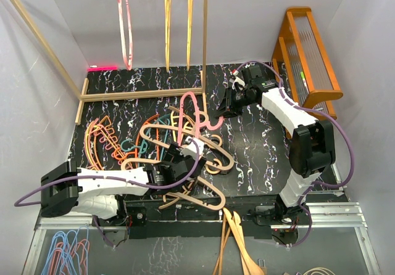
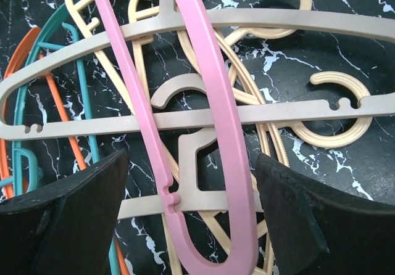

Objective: Organize the hangers
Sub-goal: Place the hanger at the clothesline.

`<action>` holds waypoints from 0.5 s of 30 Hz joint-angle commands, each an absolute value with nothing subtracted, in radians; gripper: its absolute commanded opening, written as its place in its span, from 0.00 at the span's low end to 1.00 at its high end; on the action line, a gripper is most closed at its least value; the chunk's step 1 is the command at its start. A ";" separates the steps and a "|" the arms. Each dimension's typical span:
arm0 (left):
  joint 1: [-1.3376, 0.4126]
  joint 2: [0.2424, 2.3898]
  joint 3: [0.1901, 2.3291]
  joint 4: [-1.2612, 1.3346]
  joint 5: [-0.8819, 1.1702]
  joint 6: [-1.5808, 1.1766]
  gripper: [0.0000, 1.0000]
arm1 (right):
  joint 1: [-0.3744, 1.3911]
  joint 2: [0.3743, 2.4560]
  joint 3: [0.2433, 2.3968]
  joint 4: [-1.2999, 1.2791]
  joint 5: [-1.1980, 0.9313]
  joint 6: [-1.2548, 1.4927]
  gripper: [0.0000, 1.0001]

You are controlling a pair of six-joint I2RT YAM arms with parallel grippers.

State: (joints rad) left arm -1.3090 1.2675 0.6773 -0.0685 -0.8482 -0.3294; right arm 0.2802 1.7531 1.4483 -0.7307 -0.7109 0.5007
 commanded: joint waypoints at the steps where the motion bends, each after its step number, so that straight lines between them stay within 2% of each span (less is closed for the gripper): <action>1: -1.262 1.272 0.657 0.017 -0.736 -0.337 0.77 | 0.277 1.736 1.482 -0.693 -0.763 0.509 0.08; 5: -1.237 1.295 0.628 0.050 -0.657 -0.362 0.61 | 0.277 1.738 1.489 -0.693 -0.798 0.509 0.08; 8: -1.232 1.311 0.613 0.038 -0.646 -0.399 0.34 | 0.277 1.740 1.497 -0.692 -0.854 0.506 0.08; 11: -1.217 1.318 0.614 -0.034 -0.673 -0.462 0.00 | 0.278 1.754 1.502 -0.692 -0.913 0.500 0.08; 15: -1.186 1.292 0.653 -0.305 -0.805 -0.664 0.00 | 0.277 1.760 1.507 -0.685 -0.926 0.479 0.08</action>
State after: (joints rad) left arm -1.2167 1.3178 0.6262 -0.0319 -0.6983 -0.4557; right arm 0.2802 1.7653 1.4521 -0.7219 -0.8314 0.4976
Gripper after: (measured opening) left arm 0.144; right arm 0.120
